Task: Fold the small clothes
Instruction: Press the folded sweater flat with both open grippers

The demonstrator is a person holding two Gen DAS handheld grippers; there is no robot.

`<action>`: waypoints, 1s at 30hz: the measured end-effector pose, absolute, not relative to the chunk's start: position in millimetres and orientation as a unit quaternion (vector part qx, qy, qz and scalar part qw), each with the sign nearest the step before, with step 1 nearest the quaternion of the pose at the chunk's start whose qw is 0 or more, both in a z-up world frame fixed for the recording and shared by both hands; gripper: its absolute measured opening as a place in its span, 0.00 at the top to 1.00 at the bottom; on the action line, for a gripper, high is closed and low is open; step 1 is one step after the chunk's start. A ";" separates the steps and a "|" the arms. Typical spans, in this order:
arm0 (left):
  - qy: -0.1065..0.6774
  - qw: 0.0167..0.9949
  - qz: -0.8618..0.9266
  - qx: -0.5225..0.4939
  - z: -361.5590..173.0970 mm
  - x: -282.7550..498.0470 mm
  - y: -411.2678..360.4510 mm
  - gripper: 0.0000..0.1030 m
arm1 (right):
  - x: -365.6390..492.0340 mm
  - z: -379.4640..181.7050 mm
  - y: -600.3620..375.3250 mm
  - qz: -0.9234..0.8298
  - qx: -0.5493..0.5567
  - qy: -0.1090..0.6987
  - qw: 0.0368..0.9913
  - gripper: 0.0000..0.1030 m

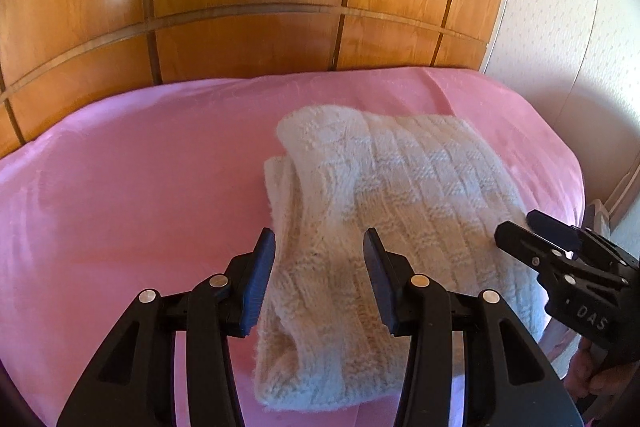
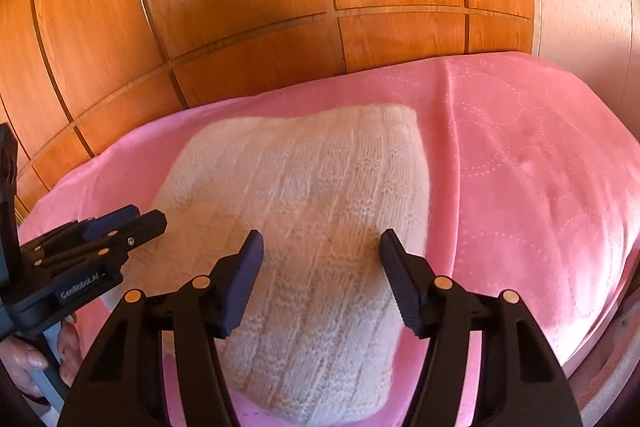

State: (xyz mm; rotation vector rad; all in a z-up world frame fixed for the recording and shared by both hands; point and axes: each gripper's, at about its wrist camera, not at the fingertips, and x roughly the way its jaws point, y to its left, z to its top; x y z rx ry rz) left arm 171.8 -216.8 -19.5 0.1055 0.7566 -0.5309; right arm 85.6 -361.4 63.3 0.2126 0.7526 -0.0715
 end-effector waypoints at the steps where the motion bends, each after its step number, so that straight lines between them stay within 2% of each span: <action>1: 0.368 0.892 -0.256 0.052 -21.9 173.0 -217.9 0.56 | 85.0 61.7 -360.6 -0.036 0.102 0.367 0.924 0.41; 10: 0.392 0.884 -0.247 0.055 -41.6 183.1 -222.2 0.56 | 87.3 41.0 -351.7 -0.049 0.084 0.373 0.923 0.33; 14: 0.392 0.886 -0.247 0.018 -33.0 182.8 -210.5 0.56 | 84.0 51.8 -351.8 -0.045 0.089 0.371 0.923 0.32; 17: 0.361 0.898 -0.252 -0.003 -14.9 175.0 -200.9 0.56 | 73.3 67.2 -358.1 -0.035 0.111 0.357 0.927 0.32; 22: 0.340 0.897 -0.281 0.017 -3.4 166.0 -211.8 0.56 | 58.5 68.9 -361.0 -0.035 0.115 0.363 0.924 0.35; 25: 0.363 0.889 -0.275 0.044 -19.6 172.4 -224.9 0.56 | 59.1 56.5 -355.9 -0.035 0.110 0.383 0.917 0.39; 27: 0.395 0.879 -0.260 0.062 -44.0 183.6 -231.1 0.56 | 64.3 35.8 -351.6 -0.037 0.109 0.411 0.904 0.38; 30: 0.390 0.882 -0.258 0.062 -52.4 187.2 -230.1 0.54 | 68.7 20.3 -347.9 -0.044 0.111 0.412 0.903 0.36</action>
